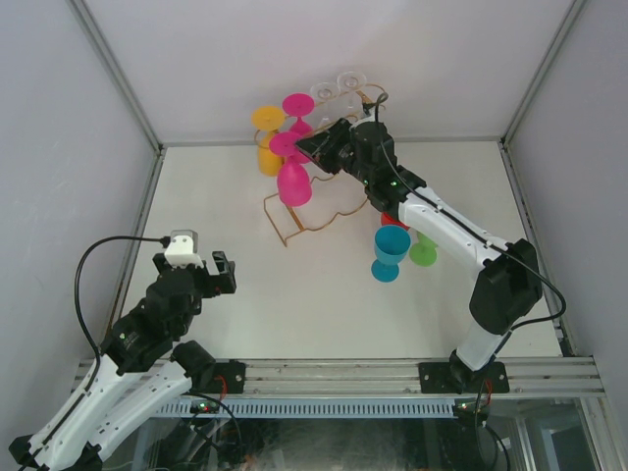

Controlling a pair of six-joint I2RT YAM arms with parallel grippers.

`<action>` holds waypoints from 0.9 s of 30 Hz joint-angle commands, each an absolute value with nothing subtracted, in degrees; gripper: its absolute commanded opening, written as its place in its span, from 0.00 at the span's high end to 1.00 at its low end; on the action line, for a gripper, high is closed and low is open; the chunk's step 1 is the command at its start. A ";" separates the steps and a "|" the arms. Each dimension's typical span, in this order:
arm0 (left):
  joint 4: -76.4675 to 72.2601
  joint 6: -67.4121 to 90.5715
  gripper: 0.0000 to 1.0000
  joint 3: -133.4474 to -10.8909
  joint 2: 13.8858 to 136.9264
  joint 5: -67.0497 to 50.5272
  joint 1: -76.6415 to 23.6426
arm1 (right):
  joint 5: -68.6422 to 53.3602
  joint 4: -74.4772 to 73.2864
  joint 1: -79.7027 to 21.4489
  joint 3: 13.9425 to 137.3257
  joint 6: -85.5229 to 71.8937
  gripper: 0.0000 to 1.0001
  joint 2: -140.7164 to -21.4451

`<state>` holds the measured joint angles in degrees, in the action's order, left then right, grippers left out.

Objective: Take the wine glass off the wine glass rack
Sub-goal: Pick up the wine glass from the wine rack.

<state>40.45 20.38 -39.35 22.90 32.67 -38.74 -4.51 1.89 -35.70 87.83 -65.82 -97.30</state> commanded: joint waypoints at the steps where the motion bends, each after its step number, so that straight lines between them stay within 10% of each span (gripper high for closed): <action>1: 39.22 20.26 0.00 -39.99 23.28 32.17 -38.41 | -4.90 3.58 -35.68 90.35 -65.16 0.81 -96.25; 27: 39.48 20.13 0.00 -40.08 23.52 31.90 -38.41 | -2.46 3.77 -36.11 90.62 -62.50 0.83 -95.78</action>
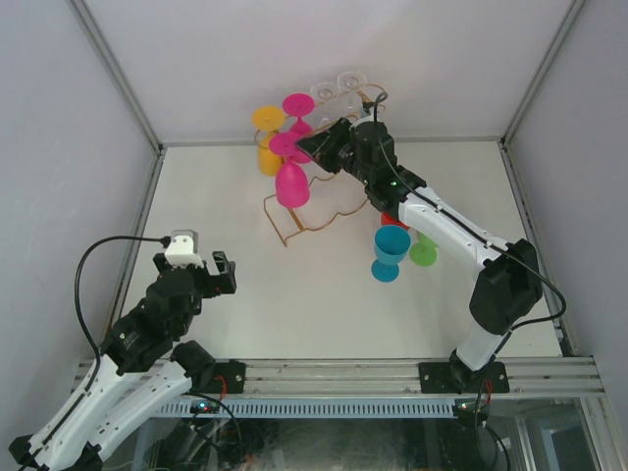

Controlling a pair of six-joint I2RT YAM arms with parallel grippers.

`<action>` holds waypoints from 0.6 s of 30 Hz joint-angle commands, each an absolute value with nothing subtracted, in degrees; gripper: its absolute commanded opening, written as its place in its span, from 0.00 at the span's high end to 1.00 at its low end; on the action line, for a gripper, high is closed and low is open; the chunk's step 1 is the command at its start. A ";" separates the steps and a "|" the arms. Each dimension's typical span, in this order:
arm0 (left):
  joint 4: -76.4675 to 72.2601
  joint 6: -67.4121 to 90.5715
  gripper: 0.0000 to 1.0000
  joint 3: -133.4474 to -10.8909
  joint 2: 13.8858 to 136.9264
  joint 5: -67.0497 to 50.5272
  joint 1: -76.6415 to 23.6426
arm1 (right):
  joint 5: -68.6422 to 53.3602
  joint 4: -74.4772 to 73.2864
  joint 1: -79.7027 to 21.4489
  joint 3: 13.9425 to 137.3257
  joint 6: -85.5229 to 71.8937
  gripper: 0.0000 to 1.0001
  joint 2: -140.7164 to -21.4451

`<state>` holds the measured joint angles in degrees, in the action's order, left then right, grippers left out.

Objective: Take the wine glass off the wine glass rack
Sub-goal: Pick up the wine glass from the wine rack.

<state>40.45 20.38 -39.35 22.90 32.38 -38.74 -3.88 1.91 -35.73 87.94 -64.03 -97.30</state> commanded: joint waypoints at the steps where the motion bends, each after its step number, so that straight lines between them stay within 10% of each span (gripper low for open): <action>1: 39.46 20.13 0.00 -40.08 23.57 31.90 -38.41 | -2.41 3.78 -36.24 90.62 -62.41 0.84 -95.80; 18: 39.55 20.04 0.00 -40.08 23.99 31.82 -38.41 | 3.46 4.42 -38.50 89.60 -59.65 1.00 -93.77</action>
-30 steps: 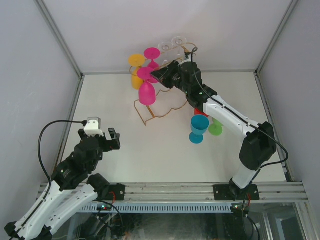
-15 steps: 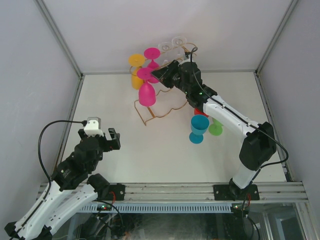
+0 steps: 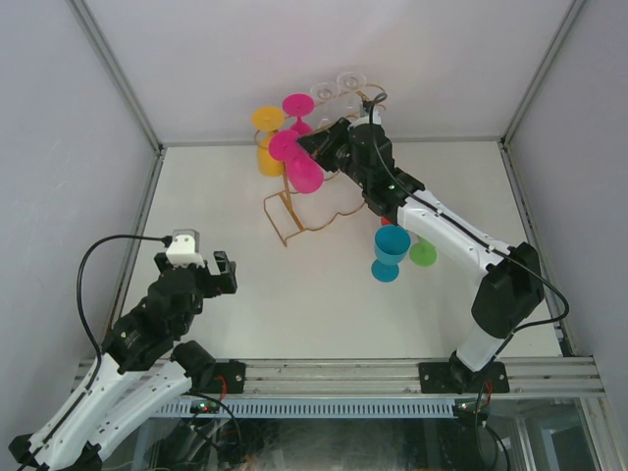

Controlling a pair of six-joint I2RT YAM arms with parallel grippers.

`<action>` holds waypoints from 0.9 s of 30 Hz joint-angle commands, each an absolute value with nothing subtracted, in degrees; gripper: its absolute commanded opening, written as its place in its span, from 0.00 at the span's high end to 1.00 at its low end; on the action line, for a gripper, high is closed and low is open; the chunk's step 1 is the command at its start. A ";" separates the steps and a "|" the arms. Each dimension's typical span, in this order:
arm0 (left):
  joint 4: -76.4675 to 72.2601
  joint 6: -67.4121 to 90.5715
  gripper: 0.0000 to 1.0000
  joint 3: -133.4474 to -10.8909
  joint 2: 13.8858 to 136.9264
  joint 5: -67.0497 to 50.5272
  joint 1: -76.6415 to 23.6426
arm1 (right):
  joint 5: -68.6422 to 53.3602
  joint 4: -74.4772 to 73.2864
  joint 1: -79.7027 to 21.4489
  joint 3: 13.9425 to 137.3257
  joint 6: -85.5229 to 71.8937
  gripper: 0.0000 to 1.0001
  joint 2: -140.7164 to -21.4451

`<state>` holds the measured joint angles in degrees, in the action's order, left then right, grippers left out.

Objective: Take the wine glass off the wine glass rack
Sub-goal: Pick up the wine glass from the wine rack.

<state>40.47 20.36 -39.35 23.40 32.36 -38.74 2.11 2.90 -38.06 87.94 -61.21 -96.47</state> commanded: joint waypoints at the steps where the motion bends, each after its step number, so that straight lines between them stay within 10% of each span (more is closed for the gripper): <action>1: 39.57 20.01 0.00 -40.08 23.99 31.82 -38.41 | 3.26 4.43 -38.50 89.57 -59.88 1.00 -93.64; 27: 39.56 20.04 0.00 -40.08 24.17 31.82 -38.41 | 5.02 2.03 -38.25 92.48 -63.50 1.00 -93.06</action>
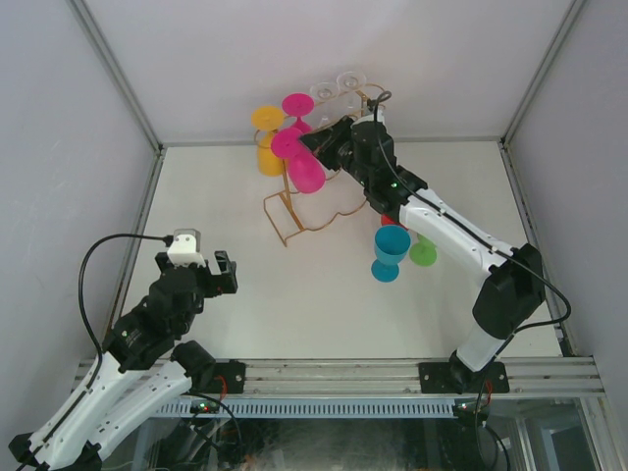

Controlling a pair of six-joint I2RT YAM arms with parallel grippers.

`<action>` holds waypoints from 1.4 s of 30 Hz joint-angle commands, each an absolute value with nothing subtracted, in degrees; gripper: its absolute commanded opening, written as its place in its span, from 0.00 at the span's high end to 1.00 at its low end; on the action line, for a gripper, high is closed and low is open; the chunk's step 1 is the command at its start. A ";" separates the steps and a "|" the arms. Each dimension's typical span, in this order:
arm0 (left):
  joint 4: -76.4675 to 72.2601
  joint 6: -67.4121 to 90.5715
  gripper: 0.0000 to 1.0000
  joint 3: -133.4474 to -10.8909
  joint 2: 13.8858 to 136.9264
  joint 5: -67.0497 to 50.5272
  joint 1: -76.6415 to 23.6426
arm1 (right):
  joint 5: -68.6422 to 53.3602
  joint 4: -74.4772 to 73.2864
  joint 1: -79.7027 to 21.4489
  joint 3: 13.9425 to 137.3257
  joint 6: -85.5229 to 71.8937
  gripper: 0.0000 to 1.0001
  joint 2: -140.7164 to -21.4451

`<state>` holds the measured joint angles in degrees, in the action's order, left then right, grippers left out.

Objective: Take the wine glass off the wine glass rack
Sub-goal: Pick up the wine glass from the wine rack.

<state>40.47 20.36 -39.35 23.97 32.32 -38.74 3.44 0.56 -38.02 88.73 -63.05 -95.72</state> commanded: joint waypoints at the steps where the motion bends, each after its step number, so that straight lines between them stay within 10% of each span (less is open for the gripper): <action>1: 39.55 20.04 0.00 -40.08 24.09 31.82 -38.41 | 5.02 2.05 -38.23 92.61 -63.60 1.00 -93.13; 42: 39.72 20.21 0.00 -40.17 22.56 33.38 -38.41 | 5.94 -0.50 -38.86 92.69 -62.68 1.00 -90.76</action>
<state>40.84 20.38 -39.35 22.44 32.82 -38.74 5.56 -1.19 -38.76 90.59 -63.00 -93.95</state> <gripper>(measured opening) 0.998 0.003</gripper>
